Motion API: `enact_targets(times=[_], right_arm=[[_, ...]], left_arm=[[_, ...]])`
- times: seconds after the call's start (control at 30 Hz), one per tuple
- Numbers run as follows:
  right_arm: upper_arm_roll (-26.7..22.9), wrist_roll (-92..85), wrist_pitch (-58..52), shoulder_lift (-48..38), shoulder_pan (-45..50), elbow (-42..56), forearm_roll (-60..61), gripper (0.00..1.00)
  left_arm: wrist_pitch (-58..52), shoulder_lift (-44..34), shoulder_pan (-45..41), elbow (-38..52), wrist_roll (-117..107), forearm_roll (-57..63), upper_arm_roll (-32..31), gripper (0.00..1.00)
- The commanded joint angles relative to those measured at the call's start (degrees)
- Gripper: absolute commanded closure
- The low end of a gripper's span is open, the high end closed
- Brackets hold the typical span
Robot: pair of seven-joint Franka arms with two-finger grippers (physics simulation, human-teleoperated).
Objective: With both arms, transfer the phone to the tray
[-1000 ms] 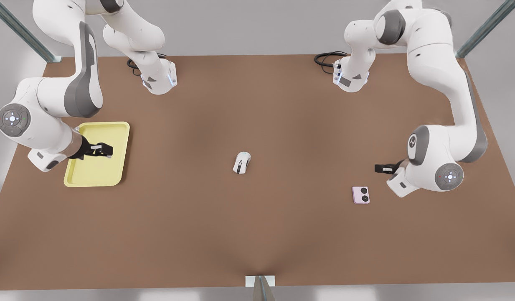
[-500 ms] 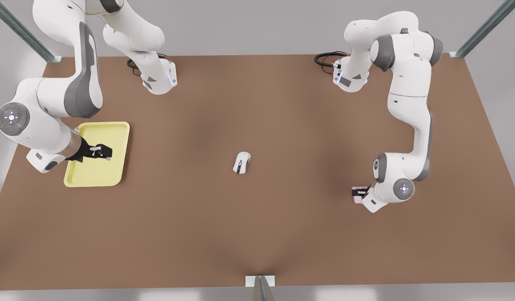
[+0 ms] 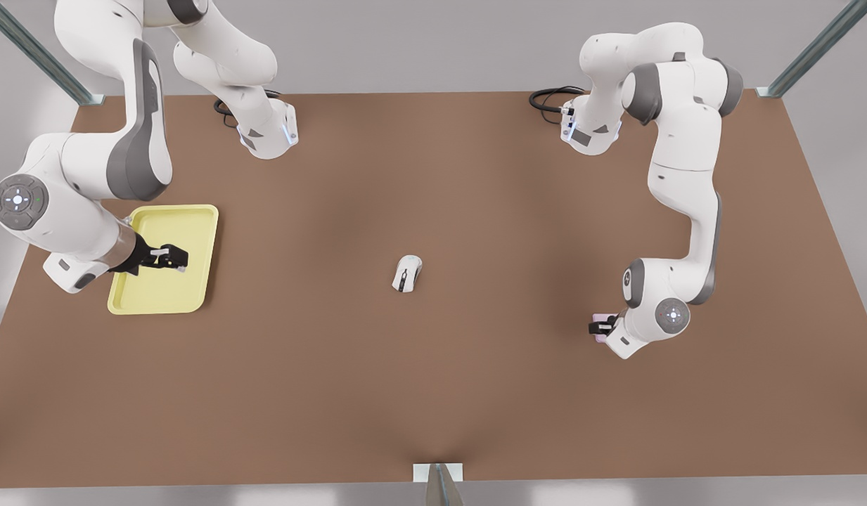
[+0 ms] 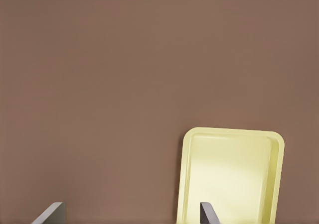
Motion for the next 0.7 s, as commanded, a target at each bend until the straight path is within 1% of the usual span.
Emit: enact_targets(times=[0.0, 0.2, 0.23, 0.27, 0.4, 0.57, 0.67], right_arm=[[-0.06, -0.25, -0.07, -0.05, 0.02, 0.04, 0.04, 0.0], [-0.06, -0.25, -0.07, -0.05, 0.02, 0.04, 0.04, 0.0], [-0.06, -0.25, -0.07, -0.05, 0.02, 0.04, 0.04, 0.0], [0.03, -0.25, -0.07, -0.05, 0.11, 0.04, 0.04, 0.0], [0.03, -0.25, -0.07, -0.05, 0.11, 0.13, 0.04, 0.0], [-0.06, -0.16, -0.43, -0.05, 0.11, 0.3, 0.04, 0.0], [0.03, -0.16, -0.43, 0.04, 0.11, 0.3, 0.04, 0.0]], left_arm=[[0.6, 0.04, 0.0, -0.04, -1.6, 0.04, 0.0, 0.0], [0.33, 0.22, -0.09, 0.05, -3.18, 0.04, -0.09, 0.01], [0.25, 0.22, -0.09, 0.05, -3.27, 0.04, -0.53, 0.19], [0.16, 0.22, -0.09, 0.05, -3.36, 0.04, -0.61, 0.26], [0.42, 0.57, -0.09, 0.05, -3.54, 0.04, -0.61, 0.25], [0.42, 0.48, -0.09, 0.05, -3.54, -1.28, -0.61, 0.26], [-0.98, -2.06, -2.72, 0.05, -8.18, -1.28, -0.61, 0.26]])
